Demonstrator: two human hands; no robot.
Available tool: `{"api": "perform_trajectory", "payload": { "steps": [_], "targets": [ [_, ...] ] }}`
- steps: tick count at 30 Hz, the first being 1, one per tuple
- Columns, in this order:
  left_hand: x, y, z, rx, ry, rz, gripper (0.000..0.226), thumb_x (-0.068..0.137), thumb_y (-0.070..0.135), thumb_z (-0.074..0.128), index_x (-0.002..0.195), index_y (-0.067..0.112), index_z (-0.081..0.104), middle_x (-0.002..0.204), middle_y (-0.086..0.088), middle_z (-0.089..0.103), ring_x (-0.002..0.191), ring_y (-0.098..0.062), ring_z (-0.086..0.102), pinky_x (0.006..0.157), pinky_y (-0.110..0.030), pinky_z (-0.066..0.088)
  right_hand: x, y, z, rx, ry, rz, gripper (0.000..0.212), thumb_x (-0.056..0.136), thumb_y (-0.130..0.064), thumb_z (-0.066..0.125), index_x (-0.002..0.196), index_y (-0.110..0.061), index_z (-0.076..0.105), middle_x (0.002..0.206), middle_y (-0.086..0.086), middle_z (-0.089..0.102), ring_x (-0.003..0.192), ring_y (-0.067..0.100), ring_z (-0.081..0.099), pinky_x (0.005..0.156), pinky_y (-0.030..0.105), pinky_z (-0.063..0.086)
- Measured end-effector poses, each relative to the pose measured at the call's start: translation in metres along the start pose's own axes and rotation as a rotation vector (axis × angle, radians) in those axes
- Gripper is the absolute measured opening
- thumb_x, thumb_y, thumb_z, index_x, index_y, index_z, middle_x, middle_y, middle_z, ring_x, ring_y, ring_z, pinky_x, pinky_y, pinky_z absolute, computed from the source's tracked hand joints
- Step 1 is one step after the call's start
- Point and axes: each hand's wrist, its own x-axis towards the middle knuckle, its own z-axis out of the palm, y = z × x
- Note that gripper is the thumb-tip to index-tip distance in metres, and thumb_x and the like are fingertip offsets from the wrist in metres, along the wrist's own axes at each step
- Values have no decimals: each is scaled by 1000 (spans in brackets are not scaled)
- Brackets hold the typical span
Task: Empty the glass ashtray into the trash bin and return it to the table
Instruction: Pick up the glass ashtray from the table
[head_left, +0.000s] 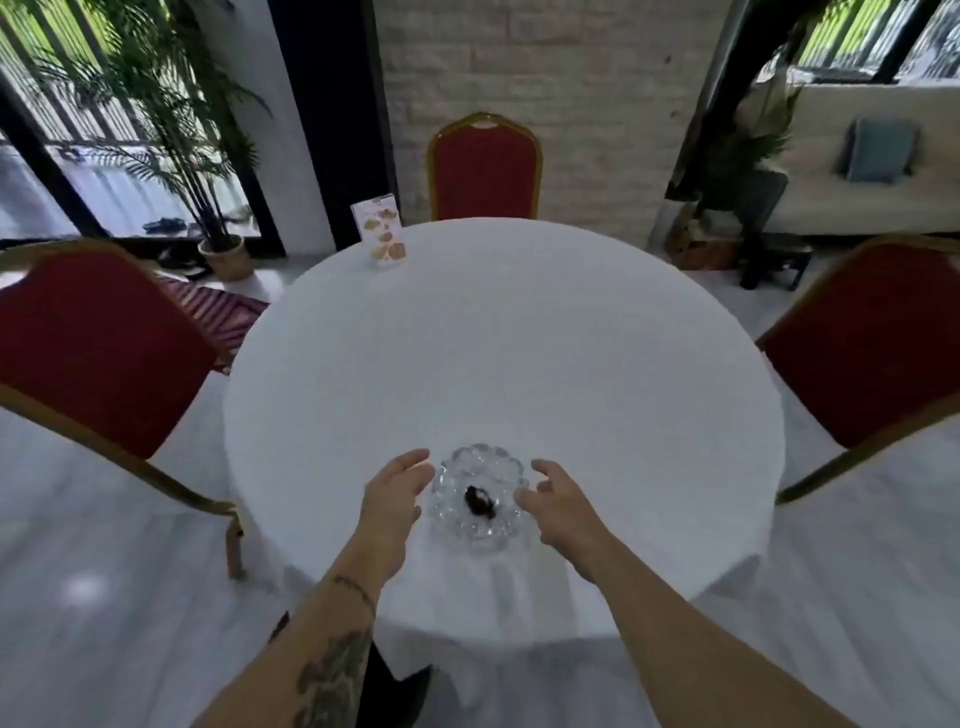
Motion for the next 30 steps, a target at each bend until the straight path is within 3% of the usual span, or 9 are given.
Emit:
{"api": "perform_trajectory", "payload": {
  "steps": [3, 6, 8, 10, 13, 18, 23, 27, 30],
  "targets": [
    [7, -13, 12, -32, 57, -30, 20, 92, 17, 64, 102, 33, 69, 116, -1, 69, 111, -19, 61, 93, -38, 48, 21, 3, 0, -10, -26, 23, 62, 99, -24, 61, 155, -27, 36, 148, 10, 49, 127, 27, 55, 110, 51, 47],
    [9, -24, 19, -68, 84, -76, 23, 92, 17, 65, 106, 34, 68, 124, -6, 68, 116, -24, 63, 95, -43, 51, 40, 4, 4, 5, -52, 68, 59, 99, -20, 58, 153, -30, 38, 112, -5, 56, 89, 16, 61, 89, 42, 58],
    [12, -28, 20, -98, 94, -83, 26, 92, 13, 66, 109, 32, 68, 123, -5, 69, 106, -20, 66, 90, -42, 55, 49, 5, 7, 11, -58, 80, 60, 98, -17, 57, 153, -31, 39, 115, 0, 58, 87, 16, 62, 86, 44, 61],
    [16, -31, 19, -137, 100, -89, 33, 92, 8, 66, 120, 25, 67, 124, -4, 70, 95, -16, 68, 76, -35, 60, 58, 6, 9, -7, -57, 80, 62, 95, -11, 55, 152, -29, 40, 129, 7, 57, 92, 20, 66, 85, 48, 64],
    [18, -32, 18, -179, 100, -96, 42, 91, 3, 64, 130, 19, 64, 122, -5, 70, 89, -15, 69, 56, -27, 59, 67, 9, 12, -30, -45, 66, 58, 89, -5, 52, 144, -24, 50, 127, 10, 61, 103, 30, 68, 86, 56, 63],
    [17, -42, 21, -74, 156, -21, 52, 88, -9, 60, 130, 23, 67, 100, 11, 73, 89, -12, 71, 59, -25, 59, 71, 13, 15, -145, -30, -4, 60, 85, 2, 45, 140, -22, 52, 126, 10, 61, 103, 30, 67, 88, 54, 62],
    [7, -44, 13, -18, 222, 58, 62, 85, -10, 61, 104, 48, 71, 90, 20, 76, 82, -1, 72, 64, -18, 60, 58, 14, 26, -73, -62, -26, 55, 85, 7, 48, 131, -23, 52, 119, 9, 63, 98, 29, 69, 73, 49, 67],
    [-12, -41, -13, -2, 219, 90, 58, 85, -10, 60, 126, 29, 69, 109, 7, 76, 103, -12, 72, 83, -30, 61, 36, 7, 43, -35, -118, -26, 52, 87, 7, 47, 127, -25, 51, 116, 7, 63, 93, 26, 69, 55, 32, 63],
    [-22, -38, -39, -14, 236, 128, 58, 85, -8, 59, 133, 24, 65, 117, 4, 74, 105, -12, 71, 76, -24, 60, 19, -4, 59, -44, -157, -65, 50, 88, 5, 49, 125, -28, 49, 108, 6, 62, 85, 21, 67, 51, 24, 58]
  ]
}}
